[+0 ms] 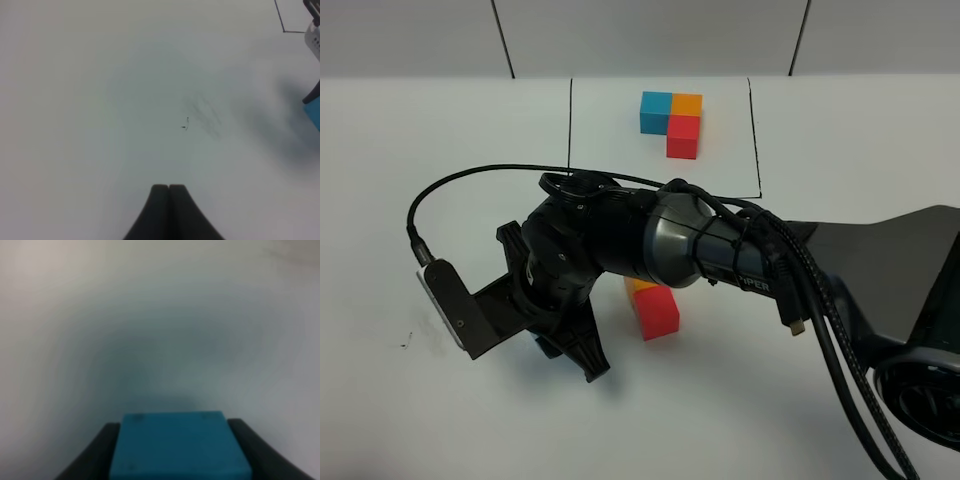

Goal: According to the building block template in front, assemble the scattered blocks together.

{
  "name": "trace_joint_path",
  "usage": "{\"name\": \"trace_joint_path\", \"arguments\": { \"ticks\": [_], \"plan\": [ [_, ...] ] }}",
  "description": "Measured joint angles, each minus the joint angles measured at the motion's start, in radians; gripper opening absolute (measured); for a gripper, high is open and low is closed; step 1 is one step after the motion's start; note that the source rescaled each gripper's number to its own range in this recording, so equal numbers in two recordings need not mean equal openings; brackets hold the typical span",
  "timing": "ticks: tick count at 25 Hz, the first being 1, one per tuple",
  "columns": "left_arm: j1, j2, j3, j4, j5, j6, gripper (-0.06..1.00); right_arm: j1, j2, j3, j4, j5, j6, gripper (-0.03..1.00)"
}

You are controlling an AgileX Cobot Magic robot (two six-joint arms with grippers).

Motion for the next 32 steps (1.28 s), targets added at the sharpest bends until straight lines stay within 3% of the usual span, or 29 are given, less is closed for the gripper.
{"name": "trace_joint_path", "arguments": {
  "ticks": [13,32],
  "plan": [
    [0.0,0.0,0.001,0.0,0.0,0.0,0.0,-0.087,0.029,0.0,0.001,0.006,-0.02,0.43],
    [0.0,0.0,0.001,0.0,0.0,0.0,0.0,-0.088,0.029,0.0,0.002,0.011,0.035,0.43]
  ]
}}
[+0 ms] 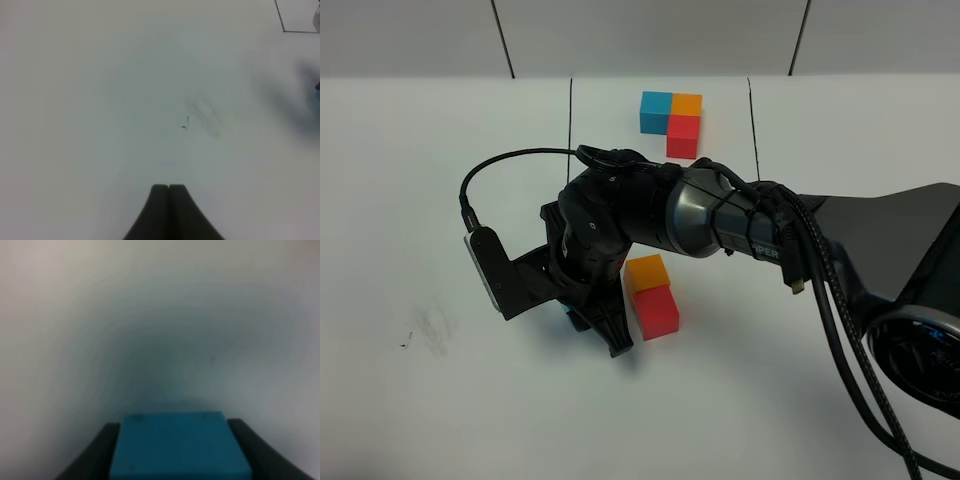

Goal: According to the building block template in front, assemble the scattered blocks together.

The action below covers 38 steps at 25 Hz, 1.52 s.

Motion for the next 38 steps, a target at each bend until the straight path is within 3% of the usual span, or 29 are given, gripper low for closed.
{"name": "trace_joint_path", "arguments": {
  "ticks": [38],
  "plan": [
    [0.0,0.0,0.0,0.0,0.0,0.0,0.0,-0.073,0.017,0.0,0.043,0.043,0.027,0.43]
  ]
}}
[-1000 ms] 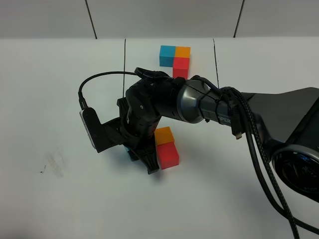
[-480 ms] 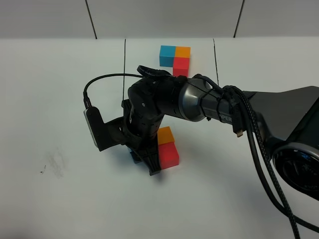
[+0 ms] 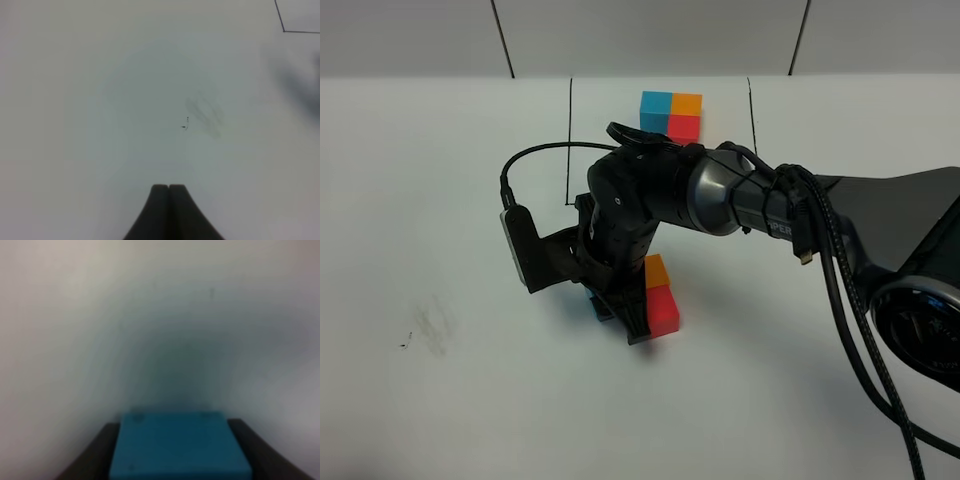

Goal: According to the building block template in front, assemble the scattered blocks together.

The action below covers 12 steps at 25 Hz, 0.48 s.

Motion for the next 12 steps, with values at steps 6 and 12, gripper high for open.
{"name": "trace_joint_path", "arguments": {
  "ticks": [6,12],
  "plan": [
    [0.0,0.0,0.0,0.0,0.0,0.0,0.0,-0.004,0.012,0.0,0.0,0.014,-0.004,0.43],
    [0.0,0.0,0.0,0.0,0.0,0.0,0.0,-0.012,0.029,-0.001,0.009,0.018,-0.026,0.43]
  ]
}}
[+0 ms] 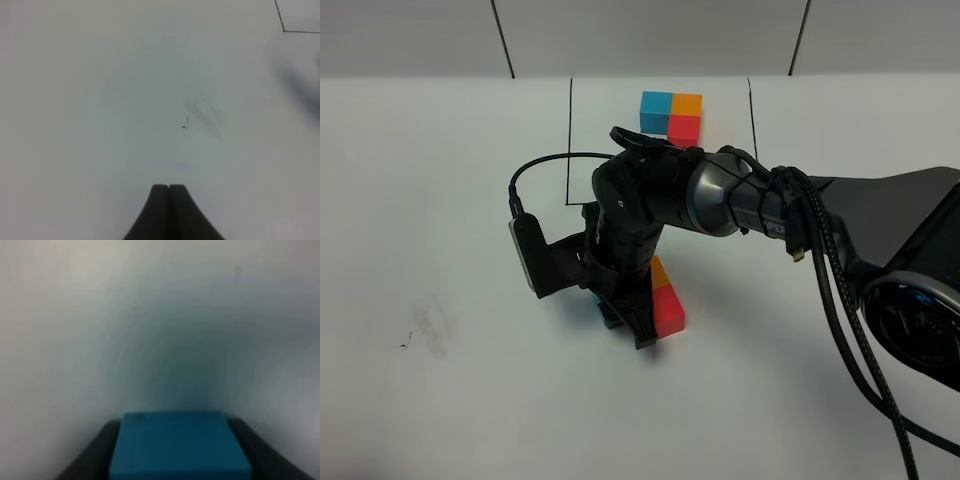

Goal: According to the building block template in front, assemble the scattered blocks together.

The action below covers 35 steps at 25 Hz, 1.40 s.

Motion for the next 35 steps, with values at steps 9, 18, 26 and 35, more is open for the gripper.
{"name": "trace_joint_path", "arguments": {
  "ticks": [9,18,26,35],
  "plan": [
    [0.0,0.0,0.0,0.0,0.0,0.0,0.0,-0.021,0.001,0.0,0.007,0.002,-0.011,0.43],
    [0.0,0.0,0.0,0.0,0.0,0.0,0.0,-0.027,0.006,-0.002,0.01,0.005,-0.03,0.43],
    [0.0,0.0,0.0,0.0,0.0,0.0,0.0,-0.027,0.012,-0.005,0.012,-0.005,-0.018,0.43],
    [0.0,0.0,0.0,0.0,0.0,0.0,0.0,-0.029,0.012,-0.007,0.009,-0.036,0.0,0.52]
  ]
}}
